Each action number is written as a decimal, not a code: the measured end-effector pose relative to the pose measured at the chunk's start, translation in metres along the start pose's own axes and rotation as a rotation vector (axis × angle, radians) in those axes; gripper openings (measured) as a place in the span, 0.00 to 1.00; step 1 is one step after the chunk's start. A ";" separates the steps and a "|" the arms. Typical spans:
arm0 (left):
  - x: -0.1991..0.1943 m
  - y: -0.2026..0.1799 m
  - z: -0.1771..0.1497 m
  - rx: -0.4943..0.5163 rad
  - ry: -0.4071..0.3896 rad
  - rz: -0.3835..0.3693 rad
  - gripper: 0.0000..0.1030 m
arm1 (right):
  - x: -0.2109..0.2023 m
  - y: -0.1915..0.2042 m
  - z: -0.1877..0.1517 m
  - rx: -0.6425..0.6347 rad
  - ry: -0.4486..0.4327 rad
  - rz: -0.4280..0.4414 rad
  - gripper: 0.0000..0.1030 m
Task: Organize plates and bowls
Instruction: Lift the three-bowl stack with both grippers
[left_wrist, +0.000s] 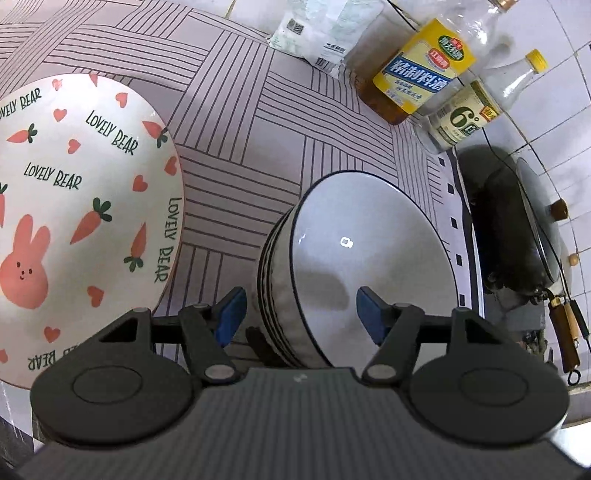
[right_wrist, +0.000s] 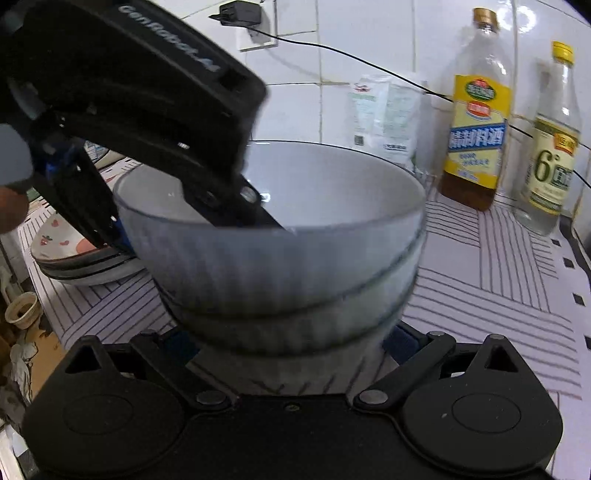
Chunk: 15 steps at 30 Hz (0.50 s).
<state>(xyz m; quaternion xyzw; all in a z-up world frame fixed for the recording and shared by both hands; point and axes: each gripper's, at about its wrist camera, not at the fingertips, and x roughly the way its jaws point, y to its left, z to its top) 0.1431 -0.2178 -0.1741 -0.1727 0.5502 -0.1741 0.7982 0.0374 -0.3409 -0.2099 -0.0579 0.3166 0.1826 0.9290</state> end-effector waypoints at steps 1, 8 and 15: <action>0.000 0.000 0.000 -0.002 0.000 -0.002 0.62 | 0.001 0.001 0.002 0.000 -0.003 0.005 0.99; 0.003 -0.005 0.002 0.029 -0.008 0.024 0.55 | 0.003 -0.003 0.001 0.019 -0.005 0.022 0.99; 0.003 -0.003 0.005 0.028 -0.016 0.024 0.50 | 0.006 -0.008 0.001 0.035 -0.021 0.025 0.98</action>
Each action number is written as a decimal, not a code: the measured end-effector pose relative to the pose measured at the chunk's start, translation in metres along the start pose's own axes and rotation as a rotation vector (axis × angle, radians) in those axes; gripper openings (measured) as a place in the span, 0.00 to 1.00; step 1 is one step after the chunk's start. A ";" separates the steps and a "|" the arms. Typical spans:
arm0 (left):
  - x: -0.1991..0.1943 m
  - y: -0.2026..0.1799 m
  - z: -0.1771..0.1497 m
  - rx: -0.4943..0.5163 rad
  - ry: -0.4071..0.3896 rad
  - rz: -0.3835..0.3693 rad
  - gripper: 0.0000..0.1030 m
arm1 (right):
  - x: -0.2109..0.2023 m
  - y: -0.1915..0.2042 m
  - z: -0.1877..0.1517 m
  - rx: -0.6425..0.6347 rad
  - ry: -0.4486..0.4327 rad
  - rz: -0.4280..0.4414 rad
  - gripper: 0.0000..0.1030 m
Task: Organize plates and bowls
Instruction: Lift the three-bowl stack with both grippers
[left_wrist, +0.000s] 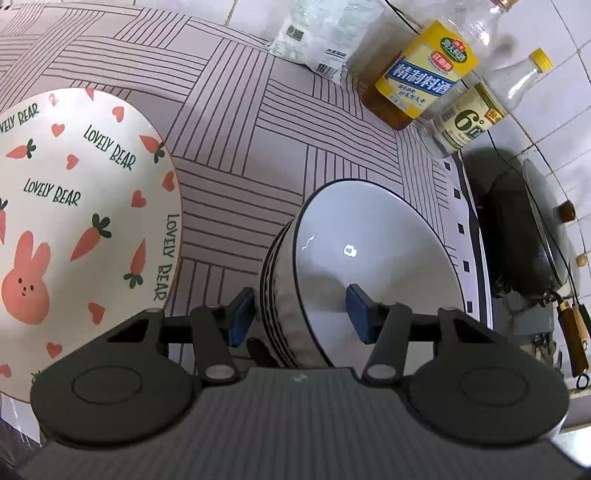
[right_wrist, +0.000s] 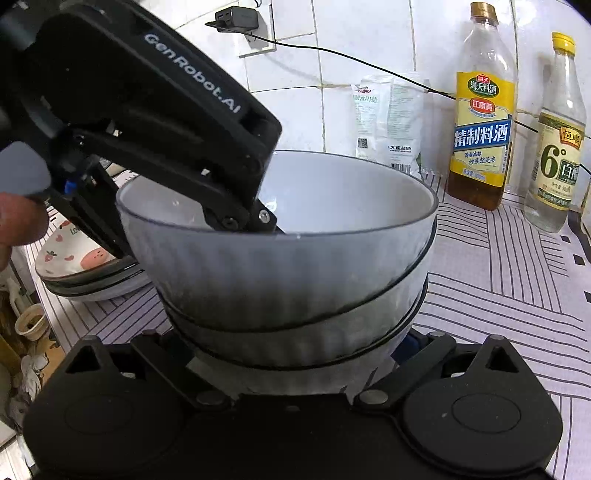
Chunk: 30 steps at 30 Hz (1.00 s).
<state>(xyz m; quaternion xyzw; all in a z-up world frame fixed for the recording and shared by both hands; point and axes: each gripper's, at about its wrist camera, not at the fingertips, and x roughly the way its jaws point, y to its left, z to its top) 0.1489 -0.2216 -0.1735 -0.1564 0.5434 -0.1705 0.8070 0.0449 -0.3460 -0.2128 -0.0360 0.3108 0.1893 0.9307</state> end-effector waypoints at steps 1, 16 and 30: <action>0.000 0.000 0.000 0.002 0.002 0.000 0.50 | 0.000 0.000 0.000 0.002 -0.002 0.000 0.98; -0.025 -0.007 -0.007 0.066 -0.005 -0.009 0.50 | -0.015 0.010 -0.002 0.006 -0.042 -0.027 0.97; -0.113 -0.008 -0.012 0.047 -0.122 0.011 0.50 | -0.055 0.047 0.040 -0.102 -0.122 0.026 0.97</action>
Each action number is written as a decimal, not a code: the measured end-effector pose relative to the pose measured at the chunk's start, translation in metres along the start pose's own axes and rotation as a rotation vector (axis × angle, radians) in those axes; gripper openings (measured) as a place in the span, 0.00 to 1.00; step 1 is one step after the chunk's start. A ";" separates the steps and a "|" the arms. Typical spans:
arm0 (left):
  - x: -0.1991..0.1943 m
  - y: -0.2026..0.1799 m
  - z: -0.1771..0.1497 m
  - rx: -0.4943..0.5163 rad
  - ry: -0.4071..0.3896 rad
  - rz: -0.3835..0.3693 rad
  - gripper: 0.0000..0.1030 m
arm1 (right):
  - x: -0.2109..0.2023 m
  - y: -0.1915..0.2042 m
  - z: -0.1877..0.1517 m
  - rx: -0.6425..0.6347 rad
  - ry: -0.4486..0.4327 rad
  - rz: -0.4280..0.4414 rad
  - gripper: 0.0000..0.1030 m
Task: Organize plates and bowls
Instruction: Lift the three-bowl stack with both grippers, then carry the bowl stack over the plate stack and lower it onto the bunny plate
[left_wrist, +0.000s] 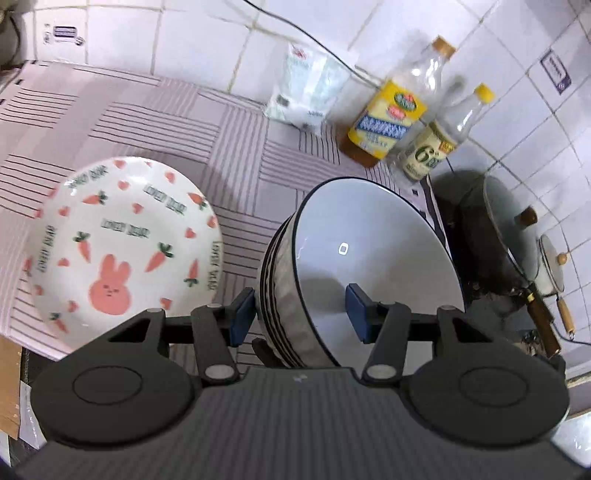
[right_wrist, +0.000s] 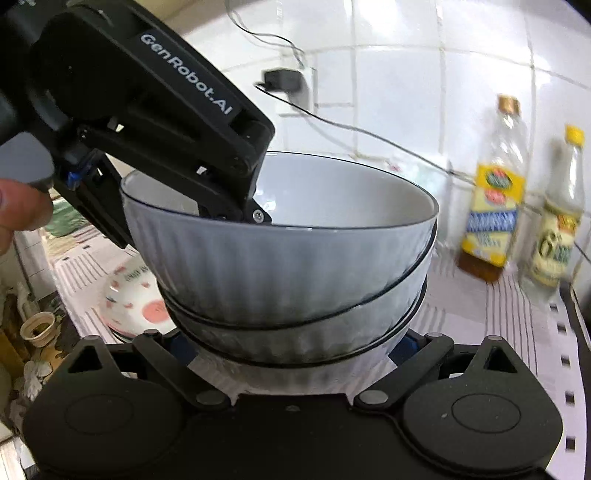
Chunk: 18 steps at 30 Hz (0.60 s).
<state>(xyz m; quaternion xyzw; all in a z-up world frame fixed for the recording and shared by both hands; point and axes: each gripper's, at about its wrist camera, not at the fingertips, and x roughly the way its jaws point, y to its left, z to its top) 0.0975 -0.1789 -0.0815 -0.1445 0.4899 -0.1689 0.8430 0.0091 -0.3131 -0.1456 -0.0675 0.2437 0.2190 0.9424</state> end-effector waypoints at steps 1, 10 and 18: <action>-0.005 0.003 0.001 -0.008 -0.005 0.005 0.50 | 0.000 0.003 0.003 -0.010 -0.007 0.009 0.97; -0.043 0.040 0.009 -0.067 -0.051 0.099 0.50 | 0.022 0.031 0.033 -0.062 -0.027 0.135 0.97; -0.046 0.083 0.018 -0.131 -0.059 0.163 0.50 | 0.062 0.060 0.036 -0.073 -0.025 0.211 0.97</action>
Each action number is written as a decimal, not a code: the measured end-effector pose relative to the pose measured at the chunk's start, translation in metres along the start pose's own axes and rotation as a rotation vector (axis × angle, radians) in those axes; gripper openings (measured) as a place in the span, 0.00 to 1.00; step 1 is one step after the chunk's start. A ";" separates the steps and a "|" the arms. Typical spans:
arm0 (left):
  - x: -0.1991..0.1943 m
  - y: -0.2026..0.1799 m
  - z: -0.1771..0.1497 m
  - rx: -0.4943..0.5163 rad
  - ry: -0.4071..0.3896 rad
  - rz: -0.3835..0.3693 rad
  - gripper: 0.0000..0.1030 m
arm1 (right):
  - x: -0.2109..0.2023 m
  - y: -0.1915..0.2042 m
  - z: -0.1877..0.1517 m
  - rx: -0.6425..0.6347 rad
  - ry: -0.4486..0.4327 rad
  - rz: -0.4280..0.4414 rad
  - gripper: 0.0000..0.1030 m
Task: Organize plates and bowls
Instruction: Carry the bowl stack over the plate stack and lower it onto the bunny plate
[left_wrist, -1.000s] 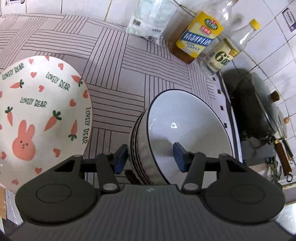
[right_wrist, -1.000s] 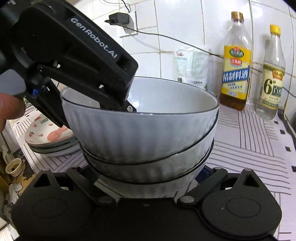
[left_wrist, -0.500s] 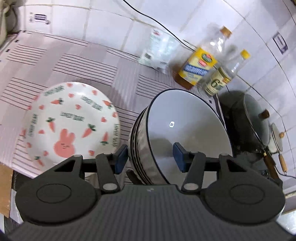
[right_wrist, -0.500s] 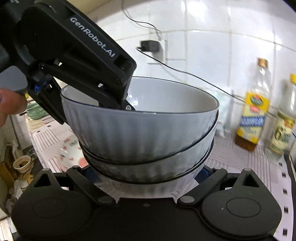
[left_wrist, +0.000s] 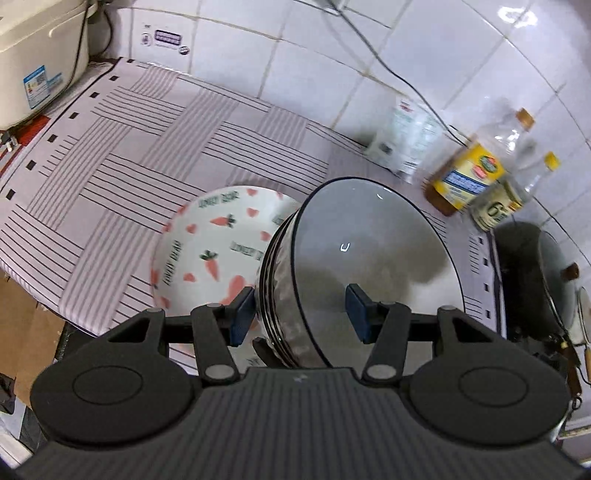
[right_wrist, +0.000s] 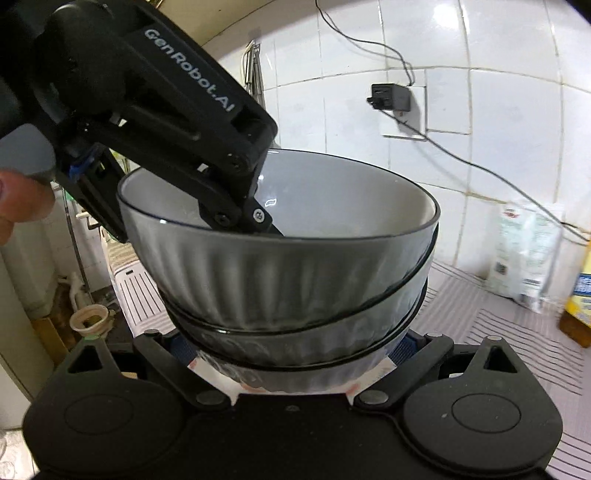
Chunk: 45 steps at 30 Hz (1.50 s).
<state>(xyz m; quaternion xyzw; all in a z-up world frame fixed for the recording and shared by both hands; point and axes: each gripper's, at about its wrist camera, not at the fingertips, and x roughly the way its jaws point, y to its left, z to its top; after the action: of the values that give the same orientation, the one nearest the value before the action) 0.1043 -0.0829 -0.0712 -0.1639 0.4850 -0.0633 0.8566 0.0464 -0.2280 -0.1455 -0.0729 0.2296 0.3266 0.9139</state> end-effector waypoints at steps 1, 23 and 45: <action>0.002 0.003 0.002 -0.007 0.003 0.003 0.50 | 0.006 0.001 0.000 0.000 0.001 0.005 0.97; 0.059 0.048 0.022 -0.007 0.074 0.018 0.51 | 0.073 0.008 -0.009 -0.003 0.120 0.020 0.97; 0.079 0.068 0.016 -0.137 0.076 -0.022 0.53 | 0.085 0.010 -0.012 -0.022 0.207 0.016 0.97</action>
<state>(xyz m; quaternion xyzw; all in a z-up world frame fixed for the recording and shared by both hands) 0.1558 -0.0365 -0.1506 -0.2249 0.5185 -0.0457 0.8237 0.0936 -0.1751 -0.1956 -0.1141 0.3197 0.3272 0.8819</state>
